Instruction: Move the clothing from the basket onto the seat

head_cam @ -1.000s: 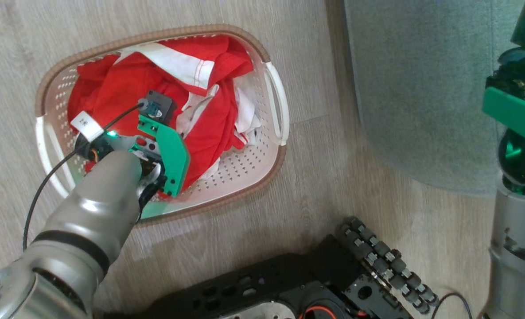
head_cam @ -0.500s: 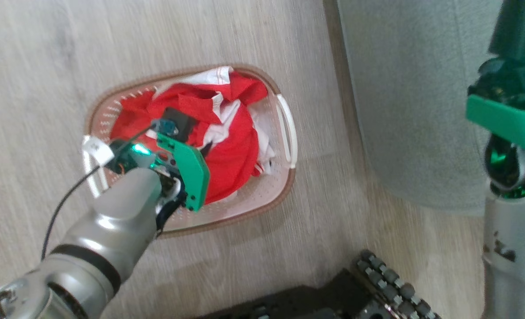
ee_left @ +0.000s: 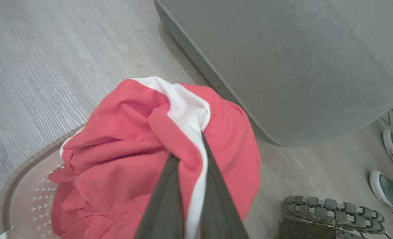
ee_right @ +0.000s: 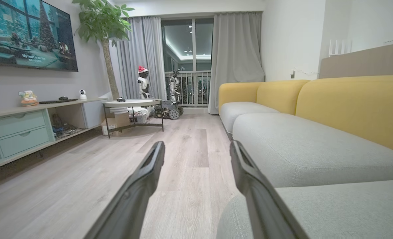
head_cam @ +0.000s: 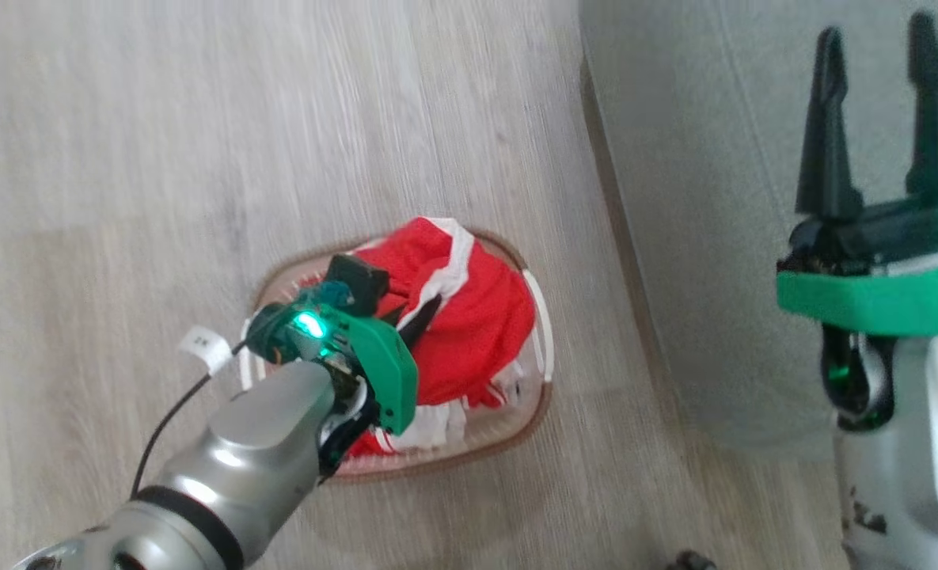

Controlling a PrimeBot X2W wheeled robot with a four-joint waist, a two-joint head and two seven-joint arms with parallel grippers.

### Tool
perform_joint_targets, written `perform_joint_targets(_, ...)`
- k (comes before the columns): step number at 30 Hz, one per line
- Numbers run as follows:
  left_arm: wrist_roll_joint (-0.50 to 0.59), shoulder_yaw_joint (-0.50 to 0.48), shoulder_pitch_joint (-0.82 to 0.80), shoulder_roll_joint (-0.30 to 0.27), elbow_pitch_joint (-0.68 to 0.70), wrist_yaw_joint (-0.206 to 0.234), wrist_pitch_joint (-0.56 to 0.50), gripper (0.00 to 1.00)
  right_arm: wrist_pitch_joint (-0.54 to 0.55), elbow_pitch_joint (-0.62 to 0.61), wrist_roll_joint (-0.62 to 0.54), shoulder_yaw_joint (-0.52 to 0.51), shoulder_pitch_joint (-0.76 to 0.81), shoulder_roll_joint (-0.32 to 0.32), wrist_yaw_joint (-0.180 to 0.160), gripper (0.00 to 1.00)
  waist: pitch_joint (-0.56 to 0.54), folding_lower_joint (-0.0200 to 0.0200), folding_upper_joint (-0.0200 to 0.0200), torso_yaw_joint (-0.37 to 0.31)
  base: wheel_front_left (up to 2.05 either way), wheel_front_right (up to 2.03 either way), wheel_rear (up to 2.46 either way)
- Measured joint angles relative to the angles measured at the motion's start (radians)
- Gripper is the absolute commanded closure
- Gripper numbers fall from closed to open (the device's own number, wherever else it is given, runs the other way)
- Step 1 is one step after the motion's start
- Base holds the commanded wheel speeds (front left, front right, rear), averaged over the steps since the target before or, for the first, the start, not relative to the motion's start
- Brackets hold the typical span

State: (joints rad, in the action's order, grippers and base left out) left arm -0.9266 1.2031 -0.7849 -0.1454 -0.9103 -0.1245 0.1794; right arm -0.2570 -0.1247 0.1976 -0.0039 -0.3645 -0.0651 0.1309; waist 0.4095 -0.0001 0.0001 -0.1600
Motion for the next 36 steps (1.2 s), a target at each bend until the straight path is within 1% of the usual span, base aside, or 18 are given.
perform_joint_targets(5, -0.004, 0.002, 0.017, -0.003, 0.062, 0.000, 0.035, 1.00, 0.000, 0.029, 0.019, 0.007, 0.072, -0.008, 0.000, 0.00, -0.102, 0.0000, 0.0000, 0.022, 0.00, 0.00, 0.00)
perform_joint_targets(9, -0.009, -0.017, 0.017, -0.012, 0.130, 0.007, 0.052, 1.00, 0.000, 0.045, 0.036, 0.013, 0.124, -0.017, 0.000, 0.00, -0.175, 0.0000, 0.0000, 0.041, 0.00, 0.00, 0.00)
perform_joint_targets(12, -0.009, -0.029, 0.018, -0.023, 0.202, 0.033, 0.061, 1.00, 0.000, 0.059, 0.044, 0.019, 0.159, -0.029, 0.000, 0.00, -0.224, 0.0000, 0.0000, 0.056, 0.00, 0.00, 0.00)
perform_joint_targets(16, 0.005, -0.058, 0.018, -0.056, 0.299, 0.072, 0.063, 1.00, 0.000, 0.070, 0.055, 0.041, 0.203, -0.032, 0.000, 0.00, -0.275, 0.0000, 0.0000, 0.077, 0.00, 0.00, 0.00)
perform_joint_targets(22, 0.016, -0.089, 0.017, -0.109, 0.449, 0.128, 0.067, 1.00, 0.000, 0.094, 0.081, 0.074, 0.257, -0.035, 0.000, 0.00, -0.335, 0.0000, 0.0000, 0.102, 0.00, 0.00, 0.00)
perform_joint_targets(26, 0.017, -0.112, 0.010, -0.133, 0.536, 0.162, 0.050, 1.00, 0.000, 0.101, 0.087, 0.104, 0.300, -0.035, 0.000, 0.00, -0.363, -0.0001, 0.0000, 0.115, 0.00, 0.00, 0.00)
perform_joint_targets(29, 0.017, -0.119, -0.004, -0.145, 0.586, 0.179, 0.035, 1.00, 0.000, 0.105, 0.093, 0.135, 0.315, -0.035, 0.000, 0.00, -0.374, 0.0000, 0.0000, 0.122, 0.00, 0.00, 0.00)
perform_joint_targets(31, 0.017, -0.121, -0.013, -0.148, 0.597, 0.179, 0.030, 1.00, 0.000, 0.110, 0.095, 0.147, 0.316, -0.035, 0.000, 0.00, -0.376, 0.0000, 0.0000, 0.123, 0.00, 0.00, 0.00)
perform_joint_targets(34, 0.017, -0.123, -0.031, -0.156, 0.631, 0.196, 0.018, 1.00, 0.000, 0.114, 0.096, 0.170, 0.316, -0.037, 0.000, 0.00, -0.380, -0.0001, 0.0000, 0.123, 0.00, 0.00, 0.00)
perform_joint_targets(36, 0.017, -0.125, -0.032, -0.161, 0.649, 0.198, 0.014, 1.00, 0.000, 0.117, 0.093, 0.191, 0.315, -0.049, 0.000, 0.00, -0.381, 0.0000, 0.0000, 0.122, 0.00, 0.00, 0.00)
